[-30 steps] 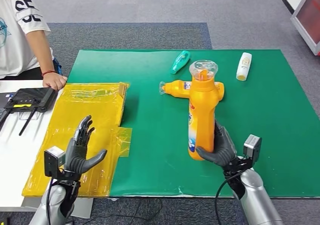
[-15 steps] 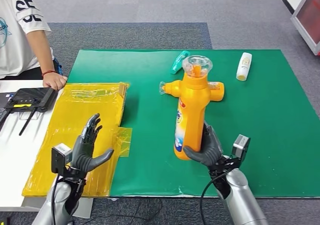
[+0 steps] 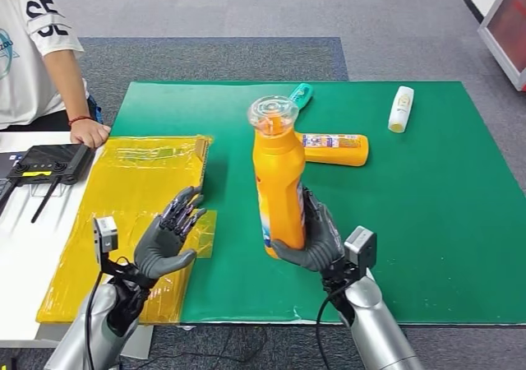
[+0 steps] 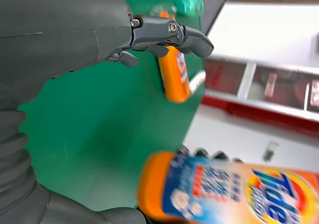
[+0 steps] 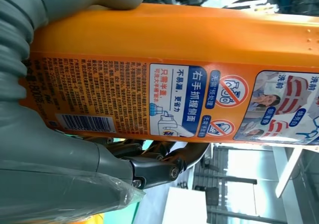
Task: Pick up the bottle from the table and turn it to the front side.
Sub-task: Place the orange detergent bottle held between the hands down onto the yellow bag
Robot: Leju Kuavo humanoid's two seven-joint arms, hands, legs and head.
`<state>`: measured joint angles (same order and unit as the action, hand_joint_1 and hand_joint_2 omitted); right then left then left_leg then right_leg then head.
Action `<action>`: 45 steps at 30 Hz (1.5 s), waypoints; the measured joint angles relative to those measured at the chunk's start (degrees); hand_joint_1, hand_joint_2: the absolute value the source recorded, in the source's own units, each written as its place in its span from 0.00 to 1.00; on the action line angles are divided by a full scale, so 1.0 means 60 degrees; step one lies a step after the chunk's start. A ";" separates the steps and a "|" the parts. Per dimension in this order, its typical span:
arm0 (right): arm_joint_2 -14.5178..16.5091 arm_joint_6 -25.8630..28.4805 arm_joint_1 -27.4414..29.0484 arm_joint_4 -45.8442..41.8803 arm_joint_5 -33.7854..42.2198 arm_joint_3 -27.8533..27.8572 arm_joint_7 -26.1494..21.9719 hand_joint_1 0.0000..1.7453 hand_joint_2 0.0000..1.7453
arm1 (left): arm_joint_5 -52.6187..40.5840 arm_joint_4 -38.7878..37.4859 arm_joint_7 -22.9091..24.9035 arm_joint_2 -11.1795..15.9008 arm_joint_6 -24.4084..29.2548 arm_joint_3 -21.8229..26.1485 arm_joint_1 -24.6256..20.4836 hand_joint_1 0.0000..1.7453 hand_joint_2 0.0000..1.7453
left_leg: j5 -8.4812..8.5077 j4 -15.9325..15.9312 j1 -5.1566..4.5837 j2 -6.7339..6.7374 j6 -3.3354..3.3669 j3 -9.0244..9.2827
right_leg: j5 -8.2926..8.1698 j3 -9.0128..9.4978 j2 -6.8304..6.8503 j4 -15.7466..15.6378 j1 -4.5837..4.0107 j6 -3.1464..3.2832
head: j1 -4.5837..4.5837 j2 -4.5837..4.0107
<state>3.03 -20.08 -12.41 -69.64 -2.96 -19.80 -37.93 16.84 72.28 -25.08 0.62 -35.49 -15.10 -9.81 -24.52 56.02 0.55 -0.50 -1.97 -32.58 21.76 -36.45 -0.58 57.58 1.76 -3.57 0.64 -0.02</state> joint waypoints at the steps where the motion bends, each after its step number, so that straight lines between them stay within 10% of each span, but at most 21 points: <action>1: 0.0020 0.0138 -0.0020 0.0033 -0.0101 -0.0074 -0.0022 1.00 1.00 | 0.0213 -0.0006 0.0134 0.0044 -0.0109 -0.0070 -0.0093 0.00 1.00 | 0.0001 0.0000 0.0000 0.0000 -0.0001 0.0000 | -0.0001 0.0000 0.0000 0.0000 0.0000 0.0001 | 0.0000 0.0000; 45: 0.0310 0.1757 -0.0522 0.1729 -0.1196 -0.1710 -0.0108 1.00 1.00 | 0.1949 0.0055 0.1625 0.0437 0.0069 -0.1789 -0.2084 0.00 1.00 | 0.0004 0.0000 0.0000 0.0000 -0.0004 -0.0004 | -0.0002 -0.0006 -0.0001 0.0000 0.0000 0.0001 | 0.0001 0.0000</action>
<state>4.89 -9.54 -15.54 -59.27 -10.14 -30.06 -38.58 28.53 72.61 -15.32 3.25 -35.07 -25.84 -22.31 -24.50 56.03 0.55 -0.50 -1.99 -32.60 21.75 -36.48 -0.59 57.58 1.76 -3.56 0.64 -0.02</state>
